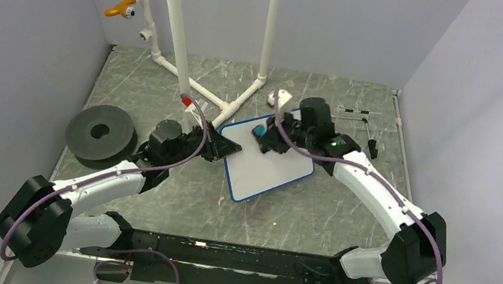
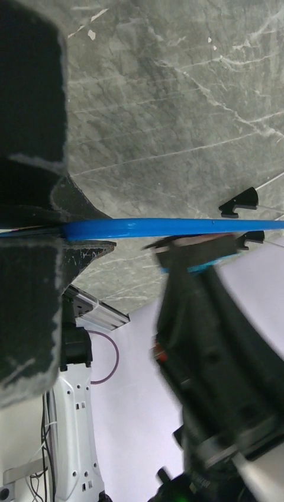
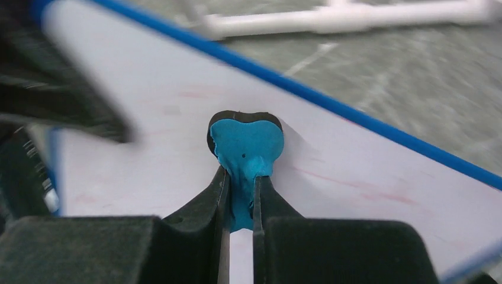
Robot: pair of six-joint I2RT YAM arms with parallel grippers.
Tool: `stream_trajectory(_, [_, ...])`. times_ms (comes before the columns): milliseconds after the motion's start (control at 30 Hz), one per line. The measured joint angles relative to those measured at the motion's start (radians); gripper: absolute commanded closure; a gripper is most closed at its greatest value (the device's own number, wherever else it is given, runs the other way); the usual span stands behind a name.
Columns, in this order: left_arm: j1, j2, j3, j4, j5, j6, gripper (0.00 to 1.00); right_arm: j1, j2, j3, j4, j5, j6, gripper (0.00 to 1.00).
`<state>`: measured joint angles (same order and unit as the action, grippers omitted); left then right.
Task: Erase the whiteboard
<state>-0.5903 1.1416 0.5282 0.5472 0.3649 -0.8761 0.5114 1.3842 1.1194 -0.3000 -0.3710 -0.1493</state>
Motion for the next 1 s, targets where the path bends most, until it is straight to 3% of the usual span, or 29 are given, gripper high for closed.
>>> stream_trajectory(133, [0.000, 0.002, 0.000, -0.007, 0.006, 0.021, 1.00, 0.120, -0.026, -0.010, -0.036, -0.068, -0.045, 1.00])
stream_trajectory(433, [-0.011, 0.002, 0.036, -0.069, -0.021, 0.091, 1.00, 0.111, 0.010, 0.062, -0.067, 0.159, -0.064, 1.00])
stream_trajectory(733, [-0.020, 0.002, 0.067, -0.121, -0.024, 0.127, 1.00, 0.285, 0.005, 0.098, -0.103, 0.172, -0.165, 1.00])
stream_trajectory(867, [-0.030, 0.002, 0.067, -0.161, -0.023, 0.142, 1.00, 0.260, -0.018, 0.039, -0.092, 0.172, -0.171, 1.00])
stream_trajectory(1000, [-0.031, 0.002, 0.067, -0.161, -0.023, 0.150, 1.00, 0.102, -0.019, 0.019, -0.094, 0.161, -0.129, 1.00])
